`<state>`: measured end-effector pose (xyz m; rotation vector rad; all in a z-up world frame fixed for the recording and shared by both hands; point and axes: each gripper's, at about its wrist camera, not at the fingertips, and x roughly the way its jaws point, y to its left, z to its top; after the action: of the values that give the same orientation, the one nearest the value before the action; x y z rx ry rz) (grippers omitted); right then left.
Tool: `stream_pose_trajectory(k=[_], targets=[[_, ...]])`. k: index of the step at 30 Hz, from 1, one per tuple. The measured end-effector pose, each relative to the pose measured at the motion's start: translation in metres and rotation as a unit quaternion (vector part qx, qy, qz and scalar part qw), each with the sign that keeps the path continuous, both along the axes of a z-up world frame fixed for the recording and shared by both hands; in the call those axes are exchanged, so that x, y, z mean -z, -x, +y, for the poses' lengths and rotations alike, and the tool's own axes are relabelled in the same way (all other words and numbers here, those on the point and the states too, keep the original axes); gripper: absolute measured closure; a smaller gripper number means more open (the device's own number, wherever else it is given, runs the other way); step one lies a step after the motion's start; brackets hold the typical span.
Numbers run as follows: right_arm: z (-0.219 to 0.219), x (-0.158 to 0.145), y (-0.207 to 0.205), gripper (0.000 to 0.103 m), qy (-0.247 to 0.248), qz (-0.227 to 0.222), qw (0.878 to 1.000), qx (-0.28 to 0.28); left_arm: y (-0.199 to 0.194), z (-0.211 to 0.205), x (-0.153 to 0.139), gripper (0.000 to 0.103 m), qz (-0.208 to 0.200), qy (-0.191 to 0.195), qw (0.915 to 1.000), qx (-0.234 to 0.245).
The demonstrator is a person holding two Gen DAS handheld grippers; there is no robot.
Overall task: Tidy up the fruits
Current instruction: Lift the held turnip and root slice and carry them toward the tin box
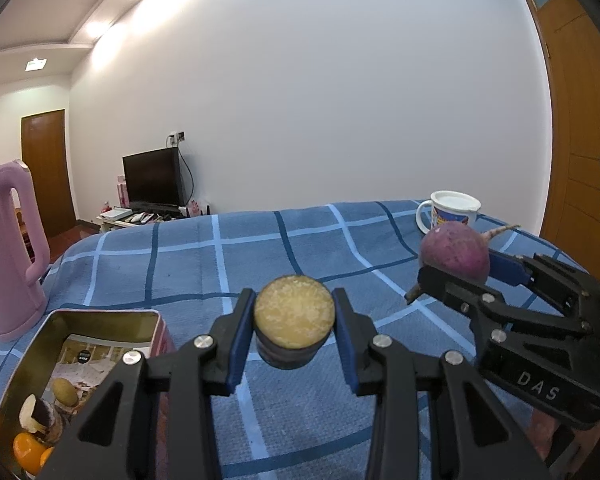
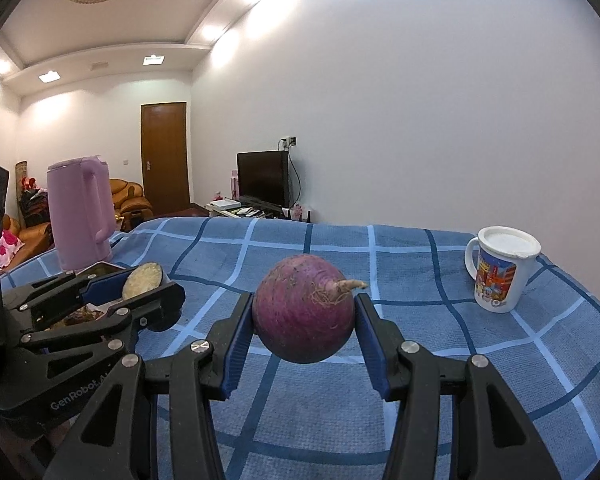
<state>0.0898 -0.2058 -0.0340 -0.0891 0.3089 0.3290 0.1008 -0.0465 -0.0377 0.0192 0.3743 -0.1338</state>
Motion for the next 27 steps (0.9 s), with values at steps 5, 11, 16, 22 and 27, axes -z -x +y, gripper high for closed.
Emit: stream_pose_trajectory(k=[5, 11, 16, 22, 27], targets=[[0.002, 0.0, 0.005, 0.051, 0.003, -0.005, 1.0, 0.001, 0.001, 0.004, 0.001, 0.063, 0.003, 0.005, 1.0, 0.0], [0.006, 0.0, 0.009, 0.051, 0.005, -0.001, 1.0, -0.005, 0.005, 0.006, 0.001, 0.063, 0.006, 0.005, 1.0, 0.003], [0.011, 0.001, 0.011, 0.051, 0.012, 0.009, 1.0, -0.006, 0.01, 0.012, 0.001, 0.063, 0.009, 0.011, 0.9999, 0.002], [0.016, 0.003, 0.011, 0.051, 0.015, 0.018, 1.0, -0.009, 0.015, 0.02, 0.002, 0.063, 0.014, 0.017, 0.9998, -0.004], [0.024, 0.004, 0.013, 0.051, 0.016, 0.025, 0.999, -0.021, 0.022, 0.027, 0.001, 0.063, 0.013, 0.018, 0.9997, -0.009]])
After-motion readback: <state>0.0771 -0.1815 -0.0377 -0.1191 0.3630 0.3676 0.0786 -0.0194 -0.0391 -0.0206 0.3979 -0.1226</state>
